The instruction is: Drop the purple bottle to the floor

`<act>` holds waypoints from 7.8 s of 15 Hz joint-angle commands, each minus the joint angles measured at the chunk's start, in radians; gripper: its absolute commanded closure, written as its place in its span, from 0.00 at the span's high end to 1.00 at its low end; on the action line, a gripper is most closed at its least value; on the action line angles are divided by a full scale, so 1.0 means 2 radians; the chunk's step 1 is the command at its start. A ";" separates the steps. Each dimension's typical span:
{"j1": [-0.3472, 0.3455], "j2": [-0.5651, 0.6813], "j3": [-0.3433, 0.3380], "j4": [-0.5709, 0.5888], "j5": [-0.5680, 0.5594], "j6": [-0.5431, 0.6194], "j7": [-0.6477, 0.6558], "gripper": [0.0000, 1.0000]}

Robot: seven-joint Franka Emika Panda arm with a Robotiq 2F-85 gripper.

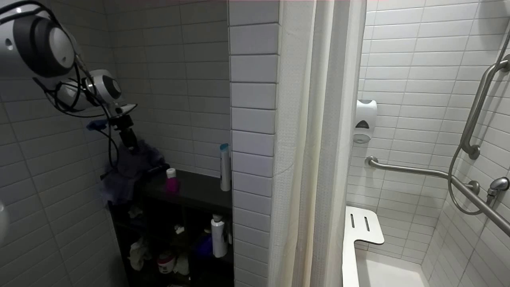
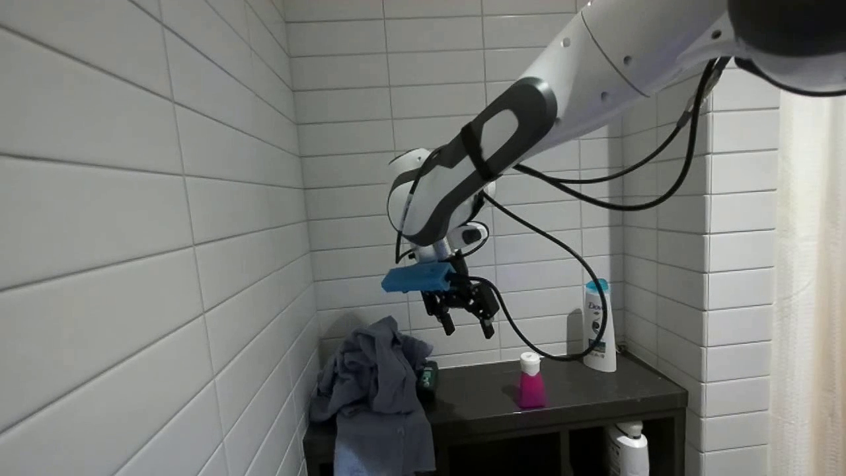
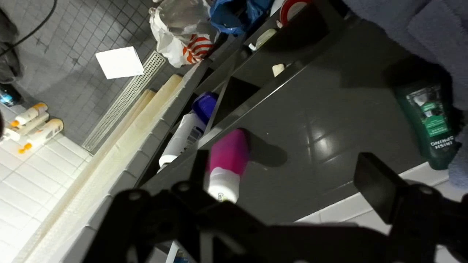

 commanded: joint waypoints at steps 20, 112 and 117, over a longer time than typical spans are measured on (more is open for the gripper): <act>-0.002 0.159 -0.040 0.198 0.090 -0.128 0.210 1.00; 0.038 0.346 -0.103 0.490 -0.033 -0.310 0.157 0.22; 0.025 0.334 -0.064 0.497 0.006 -0.281 0.129 0.22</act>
